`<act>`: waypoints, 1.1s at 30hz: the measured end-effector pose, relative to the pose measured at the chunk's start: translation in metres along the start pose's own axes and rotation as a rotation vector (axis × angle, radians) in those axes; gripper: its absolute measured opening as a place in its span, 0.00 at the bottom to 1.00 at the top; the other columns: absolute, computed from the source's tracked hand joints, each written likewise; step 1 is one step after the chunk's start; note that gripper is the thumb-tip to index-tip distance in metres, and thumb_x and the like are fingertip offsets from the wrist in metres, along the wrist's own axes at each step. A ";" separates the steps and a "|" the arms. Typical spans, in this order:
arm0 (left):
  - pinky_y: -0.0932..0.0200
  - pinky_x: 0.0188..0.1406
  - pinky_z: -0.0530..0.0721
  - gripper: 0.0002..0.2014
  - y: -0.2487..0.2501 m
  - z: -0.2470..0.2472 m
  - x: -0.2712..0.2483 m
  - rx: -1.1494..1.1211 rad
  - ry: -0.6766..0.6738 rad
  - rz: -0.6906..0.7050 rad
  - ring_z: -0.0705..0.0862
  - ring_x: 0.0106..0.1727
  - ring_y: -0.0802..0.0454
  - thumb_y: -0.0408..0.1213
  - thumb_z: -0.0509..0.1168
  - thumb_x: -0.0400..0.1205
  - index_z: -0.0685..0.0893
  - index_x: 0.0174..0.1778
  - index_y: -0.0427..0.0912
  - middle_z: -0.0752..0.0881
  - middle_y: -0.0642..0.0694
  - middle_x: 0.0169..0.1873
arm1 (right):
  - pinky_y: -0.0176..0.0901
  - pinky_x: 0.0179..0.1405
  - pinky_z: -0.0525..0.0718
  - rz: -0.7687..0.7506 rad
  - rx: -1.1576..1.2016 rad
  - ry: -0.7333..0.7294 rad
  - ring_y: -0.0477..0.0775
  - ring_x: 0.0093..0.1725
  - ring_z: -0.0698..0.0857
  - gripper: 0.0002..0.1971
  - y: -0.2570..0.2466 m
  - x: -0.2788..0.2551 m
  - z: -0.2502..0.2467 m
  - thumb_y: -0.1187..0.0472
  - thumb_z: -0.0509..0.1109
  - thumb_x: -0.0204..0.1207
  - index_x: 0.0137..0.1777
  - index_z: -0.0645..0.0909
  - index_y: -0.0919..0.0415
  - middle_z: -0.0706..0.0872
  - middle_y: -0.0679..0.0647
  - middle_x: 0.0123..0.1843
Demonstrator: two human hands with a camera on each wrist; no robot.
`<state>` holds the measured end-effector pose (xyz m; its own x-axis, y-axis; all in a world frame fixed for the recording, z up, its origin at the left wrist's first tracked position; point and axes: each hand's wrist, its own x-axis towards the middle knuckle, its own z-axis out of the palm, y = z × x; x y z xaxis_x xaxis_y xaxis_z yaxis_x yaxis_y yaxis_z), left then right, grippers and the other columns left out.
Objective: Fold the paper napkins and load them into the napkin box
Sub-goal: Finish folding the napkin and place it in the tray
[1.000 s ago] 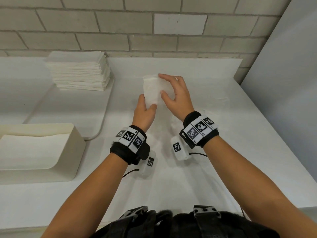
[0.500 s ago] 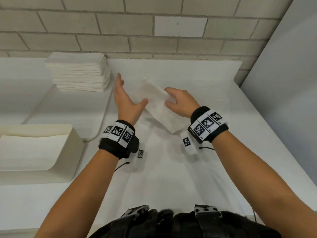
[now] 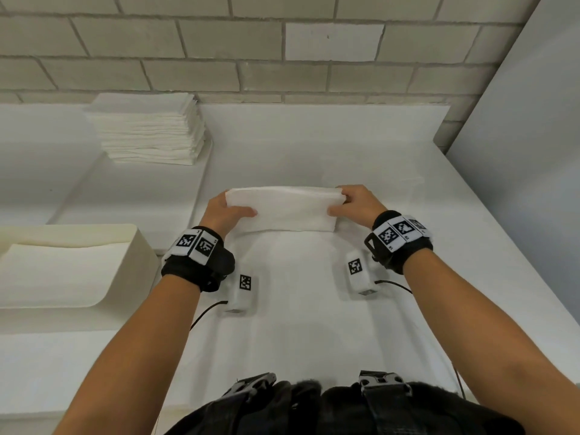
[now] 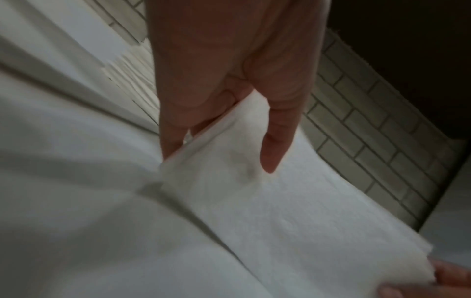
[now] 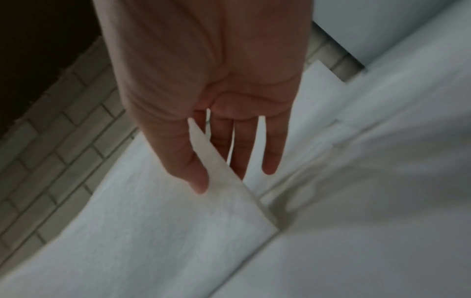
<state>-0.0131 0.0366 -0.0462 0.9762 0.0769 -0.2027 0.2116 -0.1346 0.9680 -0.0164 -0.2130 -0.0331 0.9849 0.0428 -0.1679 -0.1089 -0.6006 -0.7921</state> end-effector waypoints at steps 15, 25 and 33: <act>0.45 0.57 0.81 0.16 -0.013 0.000 -0.002 0.099 -0.087 -0.059 0.83 0.51 0.42 0.22 0.75 0.68 0.84 0.47 0.41 0.85 0.39 0.47 | 0.37 0.46 0.80 0.030 0.340 -0.031 0.53 0.48 0.81 0.19 0.011 -0.001 0.019 0.76 0.74 0.68 0.54 0.79 0.57 0.83 0.48 0.42; 0.51 0.51 0.80 0.20 0.059 -0.033 -0.015 0.226 -0.015 0.117 0.81 0.56 0.42 0.23 0.62 0.78 0.75 0.67 0.36 0.81 0.41 0.54 | 0.30 0.46 0.83 -0.130 0.366 0.019 0.50 0.53 0.83 0.22 -0.063 0.000 0.003 0.71 0.74 0.71 0.64 0.75 0.61 0.84 0.54 0.56; 0.57 0.30 0.77 0.14 0.103 -0.166 -0.030 0.502 0.205 0.039 0.78 0.36 0.40 0.30 0.62 0.77 0.78 0.59 0.36 0.78 0.34 0.44 | 0.39 0.34 0.87 -0.345 0.349 -0.101 0.48 0.42 0.85 0.16 -0.181 -0.011 0.046 0.72 0.67 0.76 0.60 0.73 0.58 0.83 0.54 0.47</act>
<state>-0.0285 0.1848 0.0837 0.9653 0.2464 -0.0867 0.2208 -0.5924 0.7748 -0.0142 -0.0679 0.0850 0.9553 0.2795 0.0961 0.1651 -0.2352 -0.9578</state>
